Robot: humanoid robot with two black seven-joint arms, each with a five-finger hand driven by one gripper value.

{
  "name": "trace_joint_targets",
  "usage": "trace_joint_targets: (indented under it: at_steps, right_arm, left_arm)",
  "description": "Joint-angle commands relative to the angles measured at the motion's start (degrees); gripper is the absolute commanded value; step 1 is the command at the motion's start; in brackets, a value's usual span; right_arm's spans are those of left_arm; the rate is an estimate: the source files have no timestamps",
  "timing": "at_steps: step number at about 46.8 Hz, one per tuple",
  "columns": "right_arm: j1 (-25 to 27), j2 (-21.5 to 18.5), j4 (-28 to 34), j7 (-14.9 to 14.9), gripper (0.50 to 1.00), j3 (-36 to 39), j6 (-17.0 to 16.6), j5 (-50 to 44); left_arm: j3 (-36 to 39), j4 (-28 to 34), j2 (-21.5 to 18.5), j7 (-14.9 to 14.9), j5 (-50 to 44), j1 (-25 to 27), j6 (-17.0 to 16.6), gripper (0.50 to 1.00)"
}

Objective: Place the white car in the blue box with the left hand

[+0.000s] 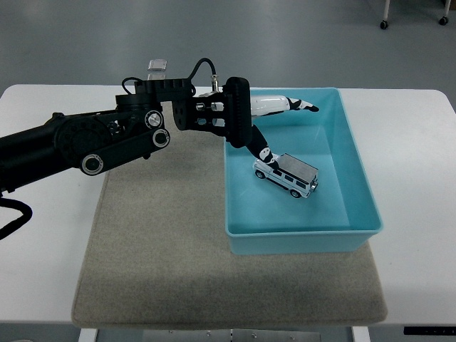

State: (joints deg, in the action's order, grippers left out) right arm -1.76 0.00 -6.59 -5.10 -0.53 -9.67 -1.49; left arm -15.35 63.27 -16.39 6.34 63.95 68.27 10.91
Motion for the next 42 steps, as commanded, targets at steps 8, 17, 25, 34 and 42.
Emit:
trace_joint_targets:
  at_steps: [8,17,25,34,42]
  right_arm:
    - [0.0,0.0,0.0,0.0,0.936,0.0,0.0,0.0]
    - [0.0,0.0,0.0,0.0,0.936,0.0,0.0,0.0]
    - [0.0,0.0,0.0,0.0,0.936,0.0,0.0,0.0]
    - [0.0,0.0,0.0,0.0,0.936,0.0,0.0,0.0]
    - [0.0,0.0,0.0,0.0,0.936,0.0,0.0,0.0]
  left_arm:
    - [-9.0,-0.5,-4.6,-0.8,-13.6,-1.0,1.0,0.999]
    - [-10.8,-1.5,-9.5,-1.2,-29.2,-1.1,1.6,0.999]
    - [-10.8,-2.9,-15.9,-1.9,-44.4,-2.7,3.7,1.0]
    - [-12.2,-5.2,-21.4,-1.9,-56.7,-5.9,7.1,1.0]
    - [-15.6,-10.5,-22.0,-2.1,-68.8,-12.0,10.6,1.0]
